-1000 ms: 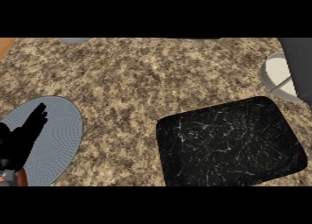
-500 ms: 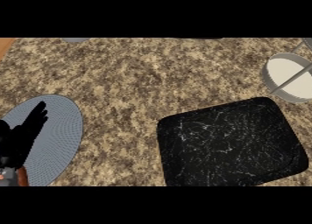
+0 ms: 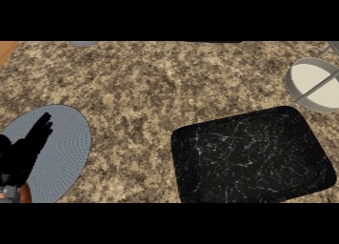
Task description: Pick the cupcake from the tray and place it in the tiered basket
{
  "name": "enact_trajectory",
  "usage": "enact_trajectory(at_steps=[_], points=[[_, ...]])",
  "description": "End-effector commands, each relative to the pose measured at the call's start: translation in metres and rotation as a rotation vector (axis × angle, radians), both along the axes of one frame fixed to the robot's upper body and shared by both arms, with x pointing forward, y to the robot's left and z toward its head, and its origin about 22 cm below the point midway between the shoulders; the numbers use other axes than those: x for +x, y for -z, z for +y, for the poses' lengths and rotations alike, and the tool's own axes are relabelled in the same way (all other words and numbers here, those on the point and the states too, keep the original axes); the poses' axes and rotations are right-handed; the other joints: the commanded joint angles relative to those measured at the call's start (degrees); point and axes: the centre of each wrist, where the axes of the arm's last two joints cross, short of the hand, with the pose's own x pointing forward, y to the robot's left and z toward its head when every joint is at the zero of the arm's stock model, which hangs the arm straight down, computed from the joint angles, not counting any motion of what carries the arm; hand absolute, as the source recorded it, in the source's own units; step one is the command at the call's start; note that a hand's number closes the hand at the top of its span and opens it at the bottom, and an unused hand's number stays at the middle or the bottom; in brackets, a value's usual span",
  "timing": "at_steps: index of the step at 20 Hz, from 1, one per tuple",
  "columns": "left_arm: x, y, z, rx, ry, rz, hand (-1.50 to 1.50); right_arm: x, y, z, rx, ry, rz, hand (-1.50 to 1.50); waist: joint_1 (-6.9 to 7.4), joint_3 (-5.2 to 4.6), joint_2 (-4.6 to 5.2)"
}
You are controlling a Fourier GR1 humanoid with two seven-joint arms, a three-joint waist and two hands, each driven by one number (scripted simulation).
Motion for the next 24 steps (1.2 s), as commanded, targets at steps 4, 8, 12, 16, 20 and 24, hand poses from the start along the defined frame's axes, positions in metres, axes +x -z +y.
enact_trajectory(at_steps=[4,8,12,16,20,24], points=[[0.004,0.000,0.012,-0.019,-0.010,0.021,0.00,-0.005,-0.025,-0.011,-0.064,0.003,0.134,1.50,0.05,-0.15,0.12],[0.004,0.002,0.003,-0.001,0.003,0.020,0.00,-0.004,0.007,-0.020,-0.028,0.014,0.201,1.50,0.36,-0.08,0.45],[-0.005,0.001,0.013,-0.001,-0.001,0.031,0.00,-0.005,0.021,-0.028,0.168,0.127,0.337,1.50,0.57,-0.08,0.31],[0.011,-0.005,-0.003,-0.009,-0.007,0.004,0.00,-0.005,0.024,-0.029,0.277,0.248,0.425,-1.50,-0.06,-0.08,0.22],[0.007,0.004,-0.004,-0.016,0.010,0.010,0.00,-0.013,0.029,-0.049,0.364,0.316,0.311,-1.50,0.17,-0.04,0.54],[-0.005,0.006,-0.001,-0.008,-0.001,0.021,0.00,-0.014,0.018,-0.049,0.371,0.252,0.185,-1.50,0.38,-0.03,0.22]])
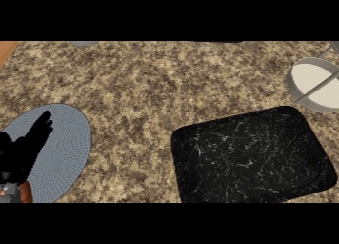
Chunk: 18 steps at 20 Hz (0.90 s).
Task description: Pick the cupcake from the tray and place it in the tiered basket
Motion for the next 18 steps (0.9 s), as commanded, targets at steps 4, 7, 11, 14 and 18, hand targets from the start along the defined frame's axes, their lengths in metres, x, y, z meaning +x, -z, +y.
enact_trajectory(at_steps=[4,7,11,14,18], points=[[-0.009,0.001,-0.002,-0.010,-0.014,0.037,0.00,-0.009,-0.037,-0.008,-0.011,-0.011,-0.311,-1.50,-0.36,-0.12,-0.42],[-0.008,0.006,0.009,-0.006,-0.019,0.027,0.00,-0.016,-0.069,-0.010,0.036,0.056,-0.459,-1.50,-0.34,-0.19,-0.16],[-0.011,0.009,0.014,-0.006,-0.063,0.042,0.00,-0.023,-0.091,-0.010,0.177,0.144,-0.563,-1.50,-2.93,-0.26,-1.38],[-0.027,0.026,0.004,-0.017,-0.064,0.043,0.00,-0.038,-0.102,-0.032,0.292,0.199,-0.647,-1.50,-3.55,-0.26,-1.63],[-0.035,0.020,0.024,-0.016,-0.104,0.079,0.00,-0.047,-0.096,-0.046,0.441,0.141,-0.843,-1.50,-5.45,-0.15,-2.49]])
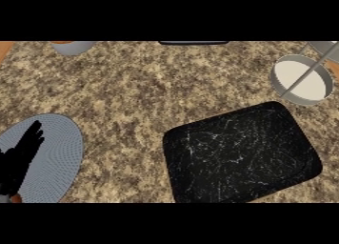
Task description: Pick the cupcake from the tray and place it in the tiered basket
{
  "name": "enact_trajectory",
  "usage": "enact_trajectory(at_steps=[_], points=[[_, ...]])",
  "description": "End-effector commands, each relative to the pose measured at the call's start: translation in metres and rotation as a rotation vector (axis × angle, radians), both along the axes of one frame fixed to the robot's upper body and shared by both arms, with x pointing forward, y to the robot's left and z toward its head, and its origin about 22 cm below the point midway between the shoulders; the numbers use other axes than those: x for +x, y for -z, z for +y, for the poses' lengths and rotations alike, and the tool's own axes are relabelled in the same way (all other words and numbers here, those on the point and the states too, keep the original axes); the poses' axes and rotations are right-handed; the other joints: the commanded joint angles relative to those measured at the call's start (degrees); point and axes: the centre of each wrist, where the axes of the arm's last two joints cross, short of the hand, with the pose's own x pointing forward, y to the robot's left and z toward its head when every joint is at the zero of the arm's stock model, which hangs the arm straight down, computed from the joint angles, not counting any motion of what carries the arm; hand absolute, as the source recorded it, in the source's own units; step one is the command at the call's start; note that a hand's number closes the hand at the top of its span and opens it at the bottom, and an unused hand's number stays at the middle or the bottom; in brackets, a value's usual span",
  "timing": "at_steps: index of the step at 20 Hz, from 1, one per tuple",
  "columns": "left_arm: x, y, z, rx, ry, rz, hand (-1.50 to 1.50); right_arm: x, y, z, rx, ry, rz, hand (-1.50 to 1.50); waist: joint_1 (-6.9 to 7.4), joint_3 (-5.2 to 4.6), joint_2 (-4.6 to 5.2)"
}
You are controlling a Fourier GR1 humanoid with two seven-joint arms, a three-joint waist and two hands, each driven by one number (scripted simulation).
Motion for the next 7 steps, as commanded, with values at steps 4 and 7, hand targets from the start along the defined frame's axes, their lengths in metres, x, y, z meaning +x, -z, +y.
enact_trajectory(at_steps=[4,7], points=[[-0.017,0.017,0.000,-0.018,-0.058,0.057,0.00,-0.023,0.001,-0.025,0.127,-0.094,-0.283,-1.50,-3.19,-0.21,-1.03],[-0.020,0.013,0.005,-0.022,-0.073,0.048,0.00,-0.035,0.014,-0.042,0.143,-0.168,-0.275,-1.50,-4.33,-0.24,-1.39]])
